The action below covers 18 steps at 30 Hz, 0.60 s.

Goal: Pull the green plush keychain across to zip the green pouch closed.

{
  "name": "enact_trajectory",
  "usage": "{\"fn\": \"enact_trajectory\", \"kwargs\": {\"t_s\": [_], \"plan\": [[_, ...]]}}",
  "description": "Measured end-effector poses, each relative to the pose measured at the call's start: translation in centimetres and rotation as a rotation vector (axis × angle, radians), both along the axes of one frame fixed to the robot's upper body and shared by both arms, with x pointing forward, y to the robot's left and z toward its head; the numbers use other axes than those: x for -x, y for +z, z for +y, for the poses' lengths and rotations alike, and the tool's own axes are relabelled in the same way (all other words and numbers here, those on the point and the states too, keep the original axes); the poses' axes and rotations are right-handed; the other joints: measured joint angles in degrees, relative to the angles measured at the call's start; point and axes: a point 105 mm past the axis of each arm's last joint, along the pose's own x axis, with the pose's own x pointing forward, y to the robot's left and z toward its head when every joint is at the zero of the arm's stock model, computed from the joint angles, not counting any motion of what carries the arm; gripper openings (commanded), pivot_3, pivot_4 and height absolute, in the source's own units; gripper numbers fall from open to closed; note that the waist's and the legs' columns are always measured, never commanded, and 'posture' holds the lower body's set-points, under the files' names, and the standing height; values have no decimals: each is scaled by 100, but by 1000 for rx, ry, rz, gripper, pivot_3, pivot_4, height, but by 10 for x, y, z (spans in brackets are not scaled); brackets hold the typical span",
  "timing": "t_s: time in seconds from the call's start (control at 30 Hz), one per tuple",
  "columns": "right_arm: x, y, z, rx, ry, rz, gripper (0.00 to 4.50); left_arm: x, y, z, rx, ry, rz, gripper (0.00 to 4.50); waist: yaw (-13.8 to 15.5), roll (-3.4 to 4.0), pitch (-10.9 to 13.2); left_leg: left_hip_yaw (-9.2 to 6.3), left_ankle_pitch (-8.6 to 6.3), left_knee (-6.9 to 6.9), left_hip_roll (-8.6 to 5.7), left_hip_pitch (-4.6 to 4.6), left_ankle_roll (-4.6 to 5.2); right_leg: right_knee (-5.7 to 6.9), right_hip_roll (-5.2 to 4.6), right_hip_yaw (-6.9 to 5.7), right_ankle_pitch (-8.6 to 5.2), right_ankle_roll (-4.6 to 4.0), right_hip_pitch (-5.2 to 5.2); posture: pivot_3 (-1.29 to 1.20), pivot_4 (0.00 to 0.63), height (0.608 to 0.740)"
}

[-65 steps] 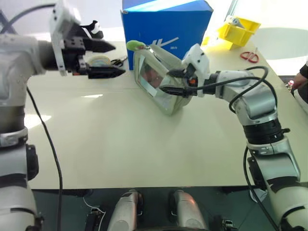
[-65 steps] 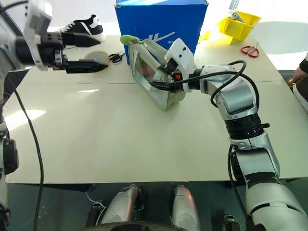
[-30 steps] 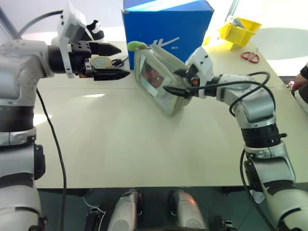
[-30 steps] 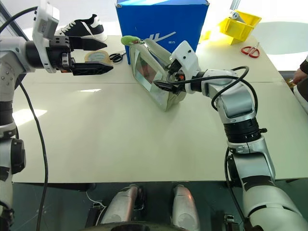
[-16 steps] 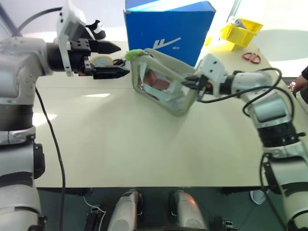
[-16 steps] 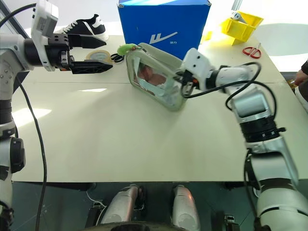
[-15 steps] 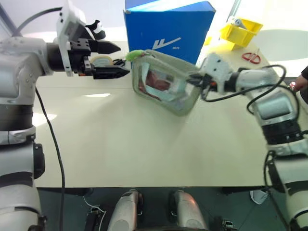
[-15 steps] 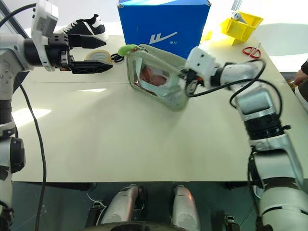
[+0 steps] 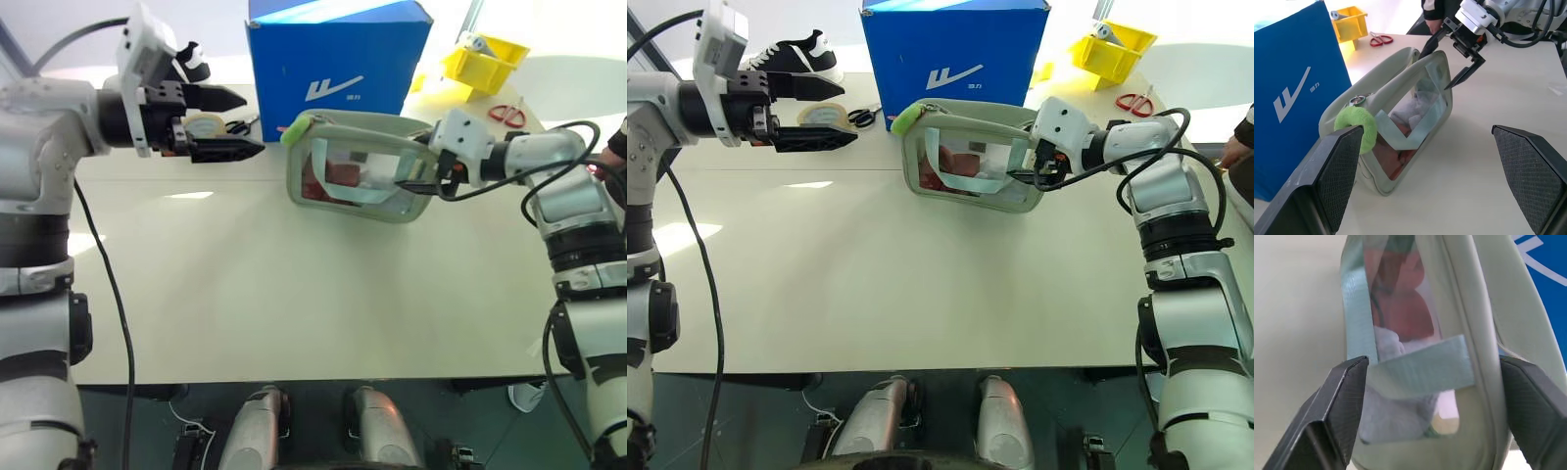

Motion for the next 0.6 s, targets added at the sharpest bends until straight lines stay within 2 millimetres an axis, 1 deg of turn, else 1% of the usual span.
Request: {"fn": "enact_trajectory", "kwargs": {"t_s": [0.1,0.13,0.17,0.2,0.23,0.3,0.37,0.43,0.53,0.6], "plan": [[3,37,30,-149,70,-22,3699,1,0,0,-3,-1,-3,4500,-14,1,1,0,2,-1,4,0,-3,6,1,3,0,-1,-4,0,150,740],[6,46,39,-180,97,-32,3699,1,1,-1,-5,-3,-7,4500,-6,1,1,-1,2,-1,5,0,-3,6,3,2,0,-1,-4,0,150,740],[7,52,46,-204,115,-36,3699,1,1,-1,-5,-1,-7,4500,-3,1,0,-1,1,-1,4,0,-3,6,3,2,0,-1,-3,0,150,740],[7,52,53,-220,127,-33,3699,1,1,-1,-4,2,-9,4500,2,-1,-1,-1,1,-1,4,1,-3,5,3,2,0,-1,-1,0,150,740],[6,48,60,-226,138,-19,3699,0,1,-1,-4,4,-9,4500,11,-1,-1,-1,1,0,2,1,-2,5,2,2,0,-1,0,0,150,740],[1,32,71,-203,140,13,3699,0,1,-1,-4,7,-11,4500,30,-1,-1,0,1,1,-3,1,-2,5,-2,2,0,-1,1,0,150,740],[-5,18,74,-171,118,35,3699,1,2,-1,-5,7,-15,4500,35,-1,-1,0,1,1,-5,-1,-2,4,-3,2,0,-1,0,0,150,740],[-11,8,73,-147,90,44,3699,1,2,-2,-6,8,-16,4500,31,0,-1,0,1,1,-5,-1,-2,4,-3,2,0,-1,0,0,150,740],[-14,2,69,-121,73,41,2889,2,2,-2,-10,10,-19,4500,4,0,-1,0,2,-1,-4,-1,-3,5,-1,2,0,-1,-3,0,150,740],[-15,0,68,-102,76,32,1803,3,1,-1,-17,16,-15,4500,-9,0,0,0,2,-2,-3,0,-3,5,0,2,0,-1,-3,0,150,740]]}}
